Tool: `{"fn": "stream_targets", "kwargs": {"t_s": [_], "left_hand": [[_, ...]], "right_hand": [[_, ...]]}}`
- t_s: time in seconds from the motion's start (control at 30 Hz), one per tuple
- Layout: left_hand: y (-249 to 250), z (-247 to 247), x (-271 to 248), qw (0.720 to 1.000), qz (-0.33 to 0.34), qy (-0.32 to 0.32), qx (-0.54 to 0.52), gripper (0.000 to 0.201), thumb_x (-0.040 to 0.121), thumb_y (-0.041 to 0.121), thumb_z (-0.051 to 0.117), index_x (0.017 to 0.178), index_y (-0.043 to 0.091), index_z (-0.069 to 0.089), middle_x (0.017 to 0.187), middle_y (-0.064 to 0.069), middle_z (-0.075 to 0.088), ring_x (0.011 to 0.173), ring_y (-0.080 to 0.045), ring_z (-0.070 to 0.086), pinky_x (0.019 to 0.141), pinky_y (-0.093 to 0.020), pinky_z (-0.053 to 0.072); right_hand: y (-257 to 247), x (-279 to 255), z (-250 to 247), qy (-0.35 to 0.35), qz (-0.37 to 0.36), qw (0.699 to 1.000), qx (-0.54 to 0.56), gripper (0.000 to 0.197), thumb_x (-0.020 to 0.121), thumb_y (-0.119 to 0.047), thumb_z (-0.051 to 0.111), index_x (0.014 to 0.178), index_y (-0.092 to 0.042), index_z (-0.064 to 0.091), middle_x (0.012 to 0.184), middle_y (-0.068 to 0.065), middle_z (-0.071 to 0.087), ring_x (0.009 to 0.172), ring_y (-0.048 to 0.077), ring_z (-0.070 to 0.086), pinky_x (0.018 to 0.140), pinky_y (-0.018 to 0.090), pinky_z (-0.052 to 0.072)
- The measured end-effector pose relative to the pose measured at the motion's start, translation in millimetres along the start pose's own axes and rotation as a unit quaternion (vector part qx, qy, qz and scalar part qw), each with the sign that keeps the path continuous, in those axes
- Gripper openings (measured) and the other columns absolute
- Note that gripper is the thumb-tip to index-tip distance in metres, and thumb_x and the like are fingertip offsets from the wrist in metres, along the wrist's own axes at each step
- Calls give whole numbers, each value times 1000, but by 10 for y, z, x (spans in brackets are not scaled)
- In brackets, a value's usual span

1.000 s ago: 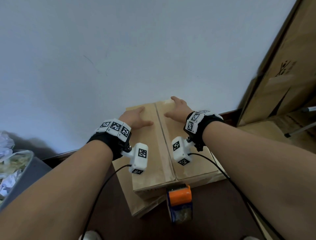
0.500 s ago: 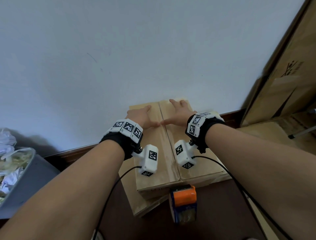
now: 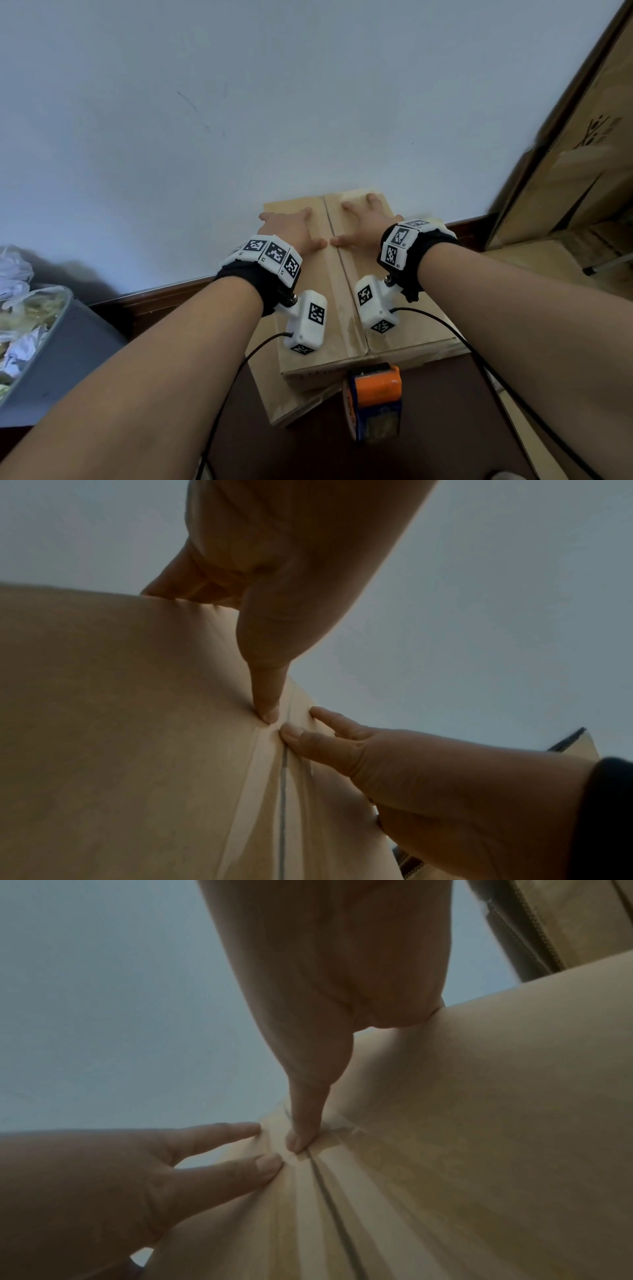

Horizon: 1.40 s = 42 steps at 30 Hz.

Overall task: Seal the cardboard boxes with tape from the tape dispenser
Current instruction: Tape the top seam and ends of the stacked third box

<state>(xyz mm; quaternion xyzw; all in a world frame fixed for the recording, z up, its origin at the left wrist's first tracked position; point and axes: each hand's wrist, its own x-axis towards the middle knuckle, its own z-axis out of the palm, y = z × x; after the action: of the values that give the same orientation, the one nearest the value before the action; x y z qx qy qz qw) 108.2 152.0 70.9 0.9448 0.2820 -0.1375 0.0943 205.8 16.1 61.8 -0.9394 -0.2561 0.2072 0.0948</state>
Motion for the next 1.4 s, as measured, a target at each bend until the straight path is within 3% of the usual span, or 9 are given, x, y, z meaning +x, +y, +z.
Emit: {"fn": "stream_targets", "kwargs": {"t_s": [0.3, 0.47, 0.57, 0.67, 0.73, 0.9, 1.1, 1.27, 1.4], "left_hand": [[-8, 21, -4, 1000, 1, -5, -1, 77, 84, 63, 53, 148, 37, 20, 131, -25, 52, 138, -44, 21, 96, -43, 44], [6, 22, -123, 1000, -21, -14, 16, 75, 84, 66, 51, 147, 47, 15, 150, -36, 10, 125, -44, 45, 96, -43, 44], [-6, 26, -95, 999, 23, -11, 32, 71, 87, 62, 48, 146, 48, 14, 158, -14, 0, 129, -40, 43, 105, -52, 36], [-12, 2, -48, 985, 119, -6, 125, 67, 93, 55, 42, 150, 41, 9, 161, 4, -9, 147, -36, 7, 115, -60, 6], [49, -22, -18, 974, 174, -9, 147, 63, 97, 43, 40, 152, 35, 10, 161, 8, -7, 148, -29, -2, 116, -58, 5], [177, -51, 26, 966, 210, -61, 140, 63, 98, 28, 42, 153, 17, 14, 161, -1, 6, 146, -27, 12, 115, -48, 23], [147, 9, 47, 971, 199, -71, 116, 61, 101, 30, 33, 154, 21, 5, 162, 1, -5, 148, -24, 1, 117, -49, 16], [121, 110, -104, 974, 189, -56, 110, 58, 102, 30, 26, 154, 21, 1, 161, 3, -10, 148, -23, -3, 117, -51, 9], [146, 47, -303, 958, 248, -74, 125, 54, 104, 27, 26, 154, 15, 9, 162, -1, 0, 148, -22, 3, 118, -45, 14]], "right_hand": [[34, 31, 12, -11, -6, 1000, 1, 89, 76, -62, 65, 148, -47, 14, 160, -4, -14, 147, 25, 12, 115, 51, 13], [-5, 65, 104, 21, 4, 999, -32, 95, 71, -67, 66, 147, -46, 13, 159, -7, -9, 146, 25, 13, 113, 50, 17], [16, 78, 99, 19, 3, 999, -32, 95, 72, -67, 66, 148, -45, 13, 159, -7, -10, 146, 24, 13, 114, 48, 16], [15, 81, 112, 26, -4, 999, -32, 96, 72, -66, 66, 149, -44, 13, 160, -6, -10, 147, 21, 11, 114, 48, 16], [26, 85, 114, 27, -9, 999, -31, 96, 72, -66, 65, 149, -44, 12, 160, -5, -10, 147, 20, 11, 115, 48, 16], [50, 150, 116, 9, 5, 1000, -15, 100, 67, -70, 65, 148, -48, 11, 159, -11, -12, 146, 25, 17, 114, 48, 17], [141, 177, 105, -23, -6, 1000, -15, 94, 71, -67, 63, 147, -50, 11, 159, -11, -14, 146, 33, 14, 117, 50, 16], [125, 91, 163, 17, -25, 998, -60, 87, 80, -63, 60, 149, -45, 11, 160, -2, -11, 148, 22, 8, 116, 46, 9], [113, 69, 121, 11, -12, 999, -50, 85, 78, -66, 59, 148, -47, 13, 160, -3, -9, 145, 33, 14, 115, 46, 13]]}}
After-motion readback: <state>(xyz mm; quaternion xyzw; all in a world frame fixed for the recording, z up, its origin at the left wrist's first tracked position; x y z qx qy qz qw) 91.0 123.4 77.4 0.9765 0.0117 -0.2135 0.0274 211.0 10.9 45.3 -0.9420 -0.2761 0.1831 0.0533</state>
